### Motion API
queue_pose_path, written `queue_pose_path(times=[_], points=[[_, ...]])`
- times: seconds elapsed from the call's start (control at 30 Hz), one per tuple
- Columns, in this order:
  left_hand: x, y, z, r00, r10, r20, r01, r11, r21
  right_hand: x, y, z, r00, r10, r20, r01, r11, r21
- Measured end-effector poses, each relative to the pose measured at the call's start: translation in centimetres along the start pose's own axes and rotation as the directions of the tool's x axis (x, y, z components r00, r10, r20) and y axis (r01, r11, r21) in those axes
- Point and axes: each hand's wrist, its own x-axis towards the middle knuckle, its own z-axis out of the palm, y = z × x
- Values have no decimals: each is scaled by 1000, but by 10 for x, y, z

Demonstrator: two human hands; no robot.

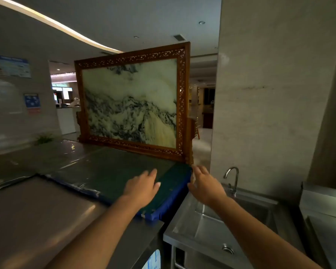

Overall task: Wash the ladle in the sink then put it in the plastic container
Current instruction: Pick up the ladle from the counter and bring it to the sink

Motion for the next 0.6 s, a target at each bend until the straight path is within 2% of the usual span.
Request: queue_pose_path(times=[0.13, 0.27, 0.4, 0.47, 0.6], points=[[-11, 14, 34, 969, -32, 244, 36, 999, -10, -8, 13, 22, 980, 75, 185, -72, 997, -22], [-19, 19, 63, 955, -9, 298, 24, 998, -49, -7, 21, 41, 932, 60, 358, -64, 998, -1], [-24, 23, 88, 917, -21, 398, 75, 990, -120, -3, 25, 68, 827, 32, 561, 4, 998, -63], [-20, 20, 98, 880, -30, 474, 116, 981, -154, 2, 30, 81, 797, 24, 604, 8, 999, -51], [3, 8, 124, 806, -40, 591, 183, 965, -185, 29, 42, 105, 782, 12, 623, -22, 1000, 7]])
